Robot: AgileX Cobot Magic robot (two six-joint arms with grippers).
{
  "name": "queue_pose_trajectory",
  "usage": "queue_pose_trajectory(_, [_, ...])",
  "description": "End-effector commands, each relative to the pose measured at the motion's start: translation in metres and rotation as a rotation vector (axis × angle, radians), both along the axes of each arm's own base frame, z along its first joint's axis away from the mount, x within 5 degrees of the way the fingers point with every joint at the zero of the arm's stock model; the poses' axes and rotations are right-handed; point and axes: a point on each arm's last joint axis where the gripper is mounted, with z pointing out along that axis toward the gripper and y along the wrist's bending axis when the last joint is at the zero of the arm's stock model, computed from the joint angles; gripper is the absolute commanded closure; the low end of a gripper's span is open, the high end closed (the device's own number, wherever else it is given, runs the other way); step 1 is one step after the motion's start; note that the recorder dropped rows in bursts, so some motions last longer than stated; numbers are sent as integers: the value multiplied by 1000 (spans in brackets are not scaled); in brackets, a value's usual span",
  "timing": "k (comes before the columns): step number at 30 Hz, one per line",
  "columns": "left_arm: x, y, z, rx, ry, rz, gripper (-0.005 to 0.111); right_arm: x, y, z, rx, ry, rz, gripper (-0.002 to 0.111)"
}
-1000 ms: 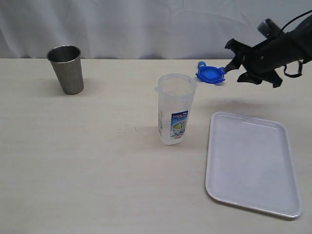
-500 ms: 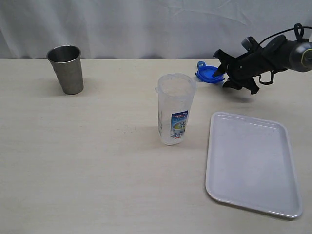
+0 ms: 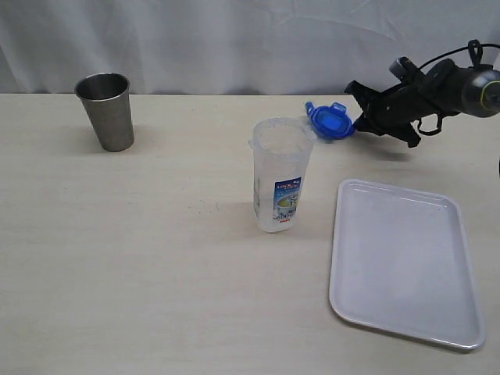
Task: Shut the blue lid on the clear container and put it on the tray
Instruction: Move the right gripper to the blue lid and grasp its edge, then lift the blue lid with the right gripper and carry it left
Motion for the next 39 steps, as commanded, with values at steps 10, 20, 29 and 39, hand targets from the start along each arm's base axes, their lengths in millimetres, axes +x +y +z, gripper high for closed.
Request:
queue_pose_trajectory(10, [0, 0, 0, 2, -5, 2, 99, -13, -11, 44, -302, 30, 207, 104])
queue_pose_trajectory(20, [0, 0, 0, 2, -5, 2, 99, -18, -17, 38, -427, 92, 293, 87])
queue_pose_trajectory(29, [0, 0, 0, 2, -5, 2, 99, -20, -19, 26, -404, 142, 276, 72])
queue_pose_trajectory(39, [0, 0, 0, 2, -5, 2, 99, -15, -24, 12, -367, 119, 225, 82])
